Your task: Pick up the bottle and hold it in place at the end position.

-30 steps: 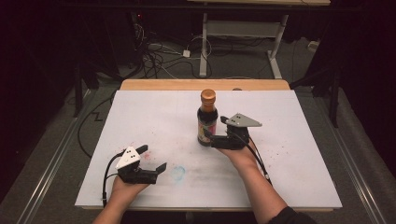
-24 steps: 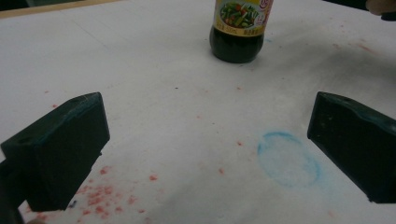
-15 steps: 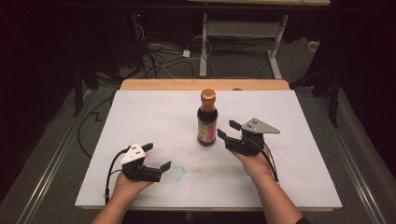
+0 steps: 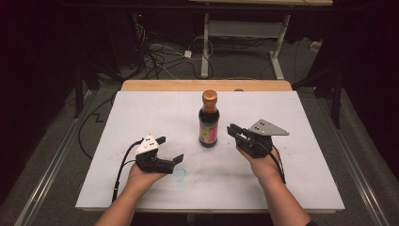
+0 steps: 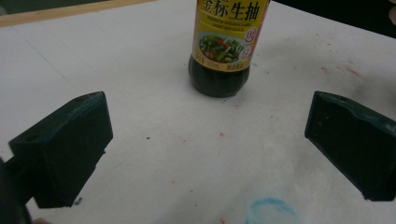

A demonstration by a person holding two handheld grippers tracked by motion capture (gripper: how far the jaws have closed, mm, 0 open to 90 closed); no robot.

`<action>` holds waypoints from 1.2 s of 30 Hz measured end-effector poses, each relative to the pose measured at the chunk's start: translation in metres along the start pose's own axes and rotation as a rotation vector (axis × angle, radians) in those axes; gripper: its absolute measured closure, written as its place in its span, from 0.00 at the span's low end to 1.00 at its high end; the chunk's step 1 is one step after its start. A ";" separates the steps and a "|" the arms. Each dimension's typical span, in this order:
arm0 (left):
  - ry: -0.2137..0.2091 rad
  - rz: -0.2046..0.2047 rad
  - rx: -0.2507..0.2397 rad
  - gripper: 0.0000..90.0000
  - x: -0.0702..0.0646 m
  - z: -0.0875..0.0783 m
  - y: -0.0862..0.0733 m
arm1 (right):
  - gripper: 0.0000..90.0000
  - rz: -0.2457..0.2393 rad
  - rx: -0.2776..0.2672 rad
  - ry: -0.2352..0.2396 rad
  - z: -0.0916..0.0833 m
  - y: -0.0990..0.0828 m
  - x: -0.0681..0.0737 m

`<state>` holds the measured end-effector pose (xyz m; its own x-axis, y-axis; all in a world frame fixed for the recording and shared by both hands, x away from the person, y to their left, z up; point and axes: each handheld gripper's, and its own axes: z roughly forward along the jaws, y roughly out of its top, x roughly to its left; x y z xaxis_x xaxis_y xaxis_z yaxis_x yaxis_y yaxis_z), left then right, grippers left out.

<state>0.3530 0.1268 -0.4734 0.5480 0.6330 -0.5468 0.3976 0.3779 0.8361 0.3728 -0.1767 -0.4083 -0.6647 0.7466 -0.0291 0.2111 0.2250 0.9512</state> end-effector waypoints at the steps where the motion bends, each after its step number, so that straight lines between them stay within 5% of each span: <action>1: 0.006 -0.005 0.008 0.01 0.000 0.002 0.000 | 0.93 -0.002 -0.003 0.007 -0.001 0.000 -0.001; 3: 0.006 -0.016 0.005 0.01 -0.003 0.007 0.002 | 1.00 -0.012 -0.009 0.008 -0.002 0.002 -0.002; 12: -0.029 -0.025 0.000 0.00 -0.012 0.024 0.002 | 1.00 -0.029 0.012 0.035 -0.002 0.005 0.002; 28: -0.089 0.022 0.033 0.01 -0.029 0.101 0.014 | 1.00 -0.019 0.010 0.044 -0.007 0.025 -0.002; 36: -0.102 0.028 0.056 0.07 -0.033 0.122 0.014 | 1.00 -0.016 0.014 0.048 -0.006 0.033 -0.004</action>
<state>0.4301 0.0291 -0.4497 0.6306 0.5695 -0.5273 0.4203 0.3207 0.8489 0.3782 -0.1757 -0.3753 -0.7017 0.7119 -0.0292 0.2096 0.2455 0.9465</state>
